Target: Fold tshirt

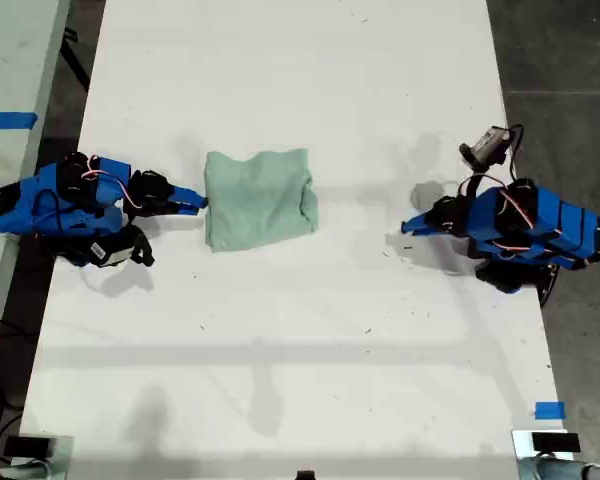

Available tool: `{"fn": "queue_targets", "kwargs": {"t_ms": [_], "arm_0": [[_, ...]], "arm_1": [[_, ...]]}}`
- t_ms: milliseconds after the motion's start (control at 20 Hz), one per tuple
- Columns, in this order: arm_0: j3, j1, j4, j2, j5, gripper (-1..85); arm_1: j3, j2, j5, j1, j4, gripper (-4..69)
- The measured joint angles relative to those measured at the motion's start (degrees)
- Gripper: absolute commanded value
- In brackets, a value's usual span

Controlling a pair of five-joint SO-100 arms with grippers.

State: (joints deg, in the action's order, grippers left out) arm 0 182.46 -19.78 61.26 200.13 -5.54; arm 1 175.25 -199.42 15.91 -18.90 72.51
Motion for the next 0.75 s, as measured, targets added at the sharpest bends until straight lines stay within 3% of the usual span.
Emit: {"fn": "queue_targets", "kwargs": {"t_ms": [200,250,750], "arm_0": [[0.0,0.62,0.0,0.0,0.0,11.3],[0.0,0.7,0.0,0.0,0.0,11.3],[0.0,0.7,0.0,0.0,0.0,11.3]], "arm_1": [[0.0,0.0,27.16,-0.09,0.0,9.2],[0.0,0.0,29.44,0.0,0.09,9.0],[0.0,0.0,31.29,-0.09,0.35,7.6]]}}
